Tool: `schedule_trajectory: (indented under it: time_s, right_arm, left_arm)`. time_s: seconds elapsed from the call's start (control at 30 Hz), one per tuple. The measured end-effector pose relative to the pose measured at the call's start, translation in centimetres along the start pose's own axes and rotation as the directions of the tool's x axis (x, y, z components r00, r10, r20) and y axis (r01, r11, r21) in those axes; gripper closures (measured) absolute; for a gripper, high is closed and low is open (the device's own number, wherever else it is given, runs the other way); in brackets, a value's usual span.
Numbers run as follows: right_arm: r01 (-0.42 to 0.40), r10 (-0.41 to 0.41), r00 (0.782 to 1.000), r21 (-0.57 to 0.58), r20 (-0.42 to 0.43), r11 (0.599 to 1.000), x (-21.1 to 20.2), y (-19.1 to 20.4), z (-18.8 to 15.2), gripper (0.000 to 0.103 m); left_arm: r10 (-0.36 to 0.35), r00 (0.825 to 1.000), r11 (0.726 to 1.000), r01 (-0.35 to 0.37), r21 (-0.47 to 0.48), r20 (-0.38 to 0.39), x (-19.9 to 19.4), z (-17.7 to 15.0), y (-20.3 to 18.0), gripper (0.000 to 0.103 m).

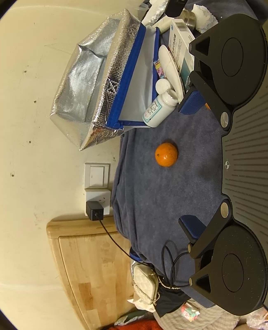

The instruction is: Organize rigid objects

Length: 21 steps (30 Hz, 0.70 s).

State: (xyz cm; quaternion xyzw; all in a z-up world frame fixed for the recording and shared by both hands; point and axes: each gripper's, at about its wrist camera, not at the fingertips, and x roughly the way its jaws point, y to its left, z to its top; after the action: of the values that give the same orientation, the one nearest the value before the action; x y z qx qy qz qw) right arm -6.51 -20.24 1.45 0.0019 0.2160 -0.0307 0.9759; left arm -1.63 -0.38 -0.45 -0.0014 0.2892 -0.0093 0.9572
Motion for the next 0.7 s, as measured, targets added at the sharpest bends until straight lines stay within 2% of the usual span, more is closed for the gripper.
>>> schedule_trajectory:
  time_s: [0.23,0.57,0.7]
  right_arm:
    - [-0.017,0.017,1.000,0.004,0.000,1.000,0.0,0.0,-0.1,0.000]
    - [-0.045,0.047,0.999,-0.059,0.026,0.997,-0.4,1.5,1.0,0.000]
    - [-0.131,0.135,0.990,-0.091,0.042,0.987,-0.2,2.6,1.5,0.000]
  left_arm:
    - [-0.004,1.000,1.000,0.004,-0.009,-0.005,0.2,-0.2,0.3,0.000]
    - [-0.070,0.997,0.995,0.069,0.069,0.013,-1.4,-1.6,-0.5,0.000]
    - [-0.097,0.995,0.992,0.097,0.083,-0.005,-1.0,-2.4,-1.2,0.000]
